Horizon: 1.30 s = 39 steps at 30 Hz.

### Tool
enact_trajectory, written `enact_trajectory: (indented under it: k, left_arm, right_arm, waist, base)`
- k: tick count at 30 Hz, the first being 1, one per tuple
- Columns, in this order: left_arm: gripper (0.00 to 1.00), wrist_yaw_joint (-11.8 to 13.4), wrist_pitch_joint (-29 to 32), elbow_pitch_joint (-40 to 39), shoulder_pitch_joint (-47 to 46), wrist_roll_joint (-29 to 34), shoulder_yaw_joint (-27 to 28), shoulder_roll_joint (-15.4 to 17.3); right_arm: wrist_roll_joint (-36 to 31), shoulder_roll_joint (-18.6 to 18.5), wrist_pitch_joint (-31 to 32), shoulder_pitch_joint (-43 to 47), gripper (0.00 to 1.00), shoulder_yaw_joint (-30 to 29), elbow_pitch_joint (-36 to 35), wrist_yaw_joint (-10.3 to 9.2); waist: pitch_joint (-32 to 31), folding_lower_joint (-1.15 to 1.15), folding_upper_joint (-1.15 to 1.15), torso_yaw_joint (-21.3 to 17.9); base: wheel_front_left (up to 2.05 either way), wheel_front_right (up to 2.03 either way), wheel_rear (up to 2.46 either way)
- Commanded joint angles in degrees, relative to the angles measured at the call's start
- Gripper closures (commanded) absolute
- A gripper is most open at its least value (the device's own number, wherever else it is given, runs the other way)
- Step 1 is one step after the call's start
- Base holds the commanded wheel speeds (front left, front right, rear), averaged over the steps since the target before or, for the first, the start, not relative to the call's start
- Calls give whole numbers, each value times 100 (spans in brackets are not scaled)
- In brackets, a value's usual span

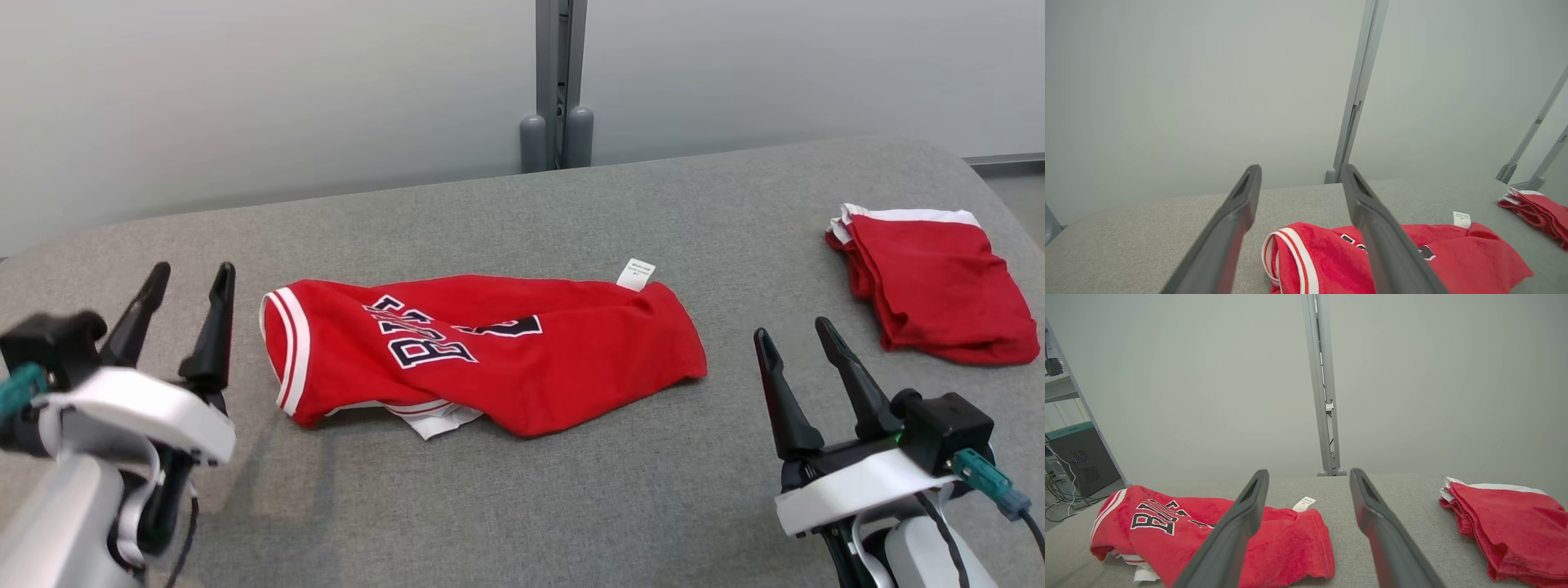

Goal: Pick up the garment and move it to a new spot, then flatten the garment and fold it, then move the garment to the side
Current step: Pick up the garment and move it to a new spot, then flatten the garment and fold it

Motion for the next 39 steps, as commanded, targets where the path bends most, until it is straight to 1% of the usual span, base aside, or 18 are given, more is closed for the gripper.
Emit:
enact_trajectory:
  k: [1, 5, 8, 11, 14, 20, 21, 22, 27, 32, 33, 37, 39]
  left_arm:
    - [0, 119, -140, -173, 213, 25, 38, -25]
    - [0, 486, -525, -748, 825, 285, 51, -156]
    - [0, 693, -660, -1015, 1164, 417, 129, -345]
    - [0, 810, -711, -1195, 1438, 622, 248, -526]
    - [0, 891, -719, -1497, 1651, 1034, 498, -717]
    - [0, 739, -718, -1626, 2132, 1510, 867, -1170]
    - [0, 739, -718, -1626, 2132, 1510, 867, -1170]
    - [0, 676, -718, -1607, 2259, 1634, 946, -1319]
    - [0, 489, -719, -1552, 2407, 1919, 1131, -1660]
    - [0, 285, -720, -1436, 2440, 2142, 1258, -1888]
    - [0, 285, -720, -1436, 2440, 2142, 1258, -1888]
    - [0, 119, -720, -1341, 2408, 2274, 1399, -2039]
    - [0, 87, -719, -1320, 2409, 2299, 1431, -2060]
  right_arm:
    - [-31, -33, -27, 86, 0, -32, 10, 1]
    - [-46, -34, -27, 140, 0, -93, 25, 1]
    - [-52, -27, -27, 177, 0, -144, 11, 1]
    - [-61, -28, -27, 184, 0, -174, -2, 1]
    - [-73, -31, -27, 210, 0, -213, -18, 1]
    - [-120, 5, -27, 310, 0, -293, -71, 1]
    - [-120, 5, -27, 310, 0, -293, -71, 1]
    - [-128, 10, -27, 347, 0, -331, -93, 1]
    - [-167, 22, -27, 408, 0, -414, -167, 1]
    - [-195, 37, -27, 430, 0, -447, -226, 1]
    - [-195, 37, -27, 430, 0, -447, -226, 1]
    - [-210, 48, -27, 439, 0, -432, -234, 1]
    - [-212, 48, -27, 442, 0, -430, -233, 1]
  waist:
    - [-5, 0, 0, 13]
    - [1, 0, 0, 32]
    - [6, 0, 0, 53]
    - [5, 0, 0, 74]
    - [-1, 0, 0, 104]
    - [-15, 0, 0, 181]
    - [-15, 0, 0, 181]
    - [-24, 0, 0, 214]
    - [-38, 0, 0, 262]
    - [-43, 0, 0, 276]
    - [-43, 0, 0, 276]
    - [-50, 0, 0, 273]
    - [-50, 0, 0, 272]
  base:
    - [0, 0, 0]
    - [0, 0, 0]
    - [0, 0, 0]
    - [0, 0, 0]
    - [0, 0, 0]
    - [0, 0, 0]
    - [0, 0, 0]
    - [0, 0, 0]
    - [0, 0, 0]
    - [0, 0, 0]
    - [0, 0, 0]
    - [0, 0, 0]
    - [0, 0, 0]
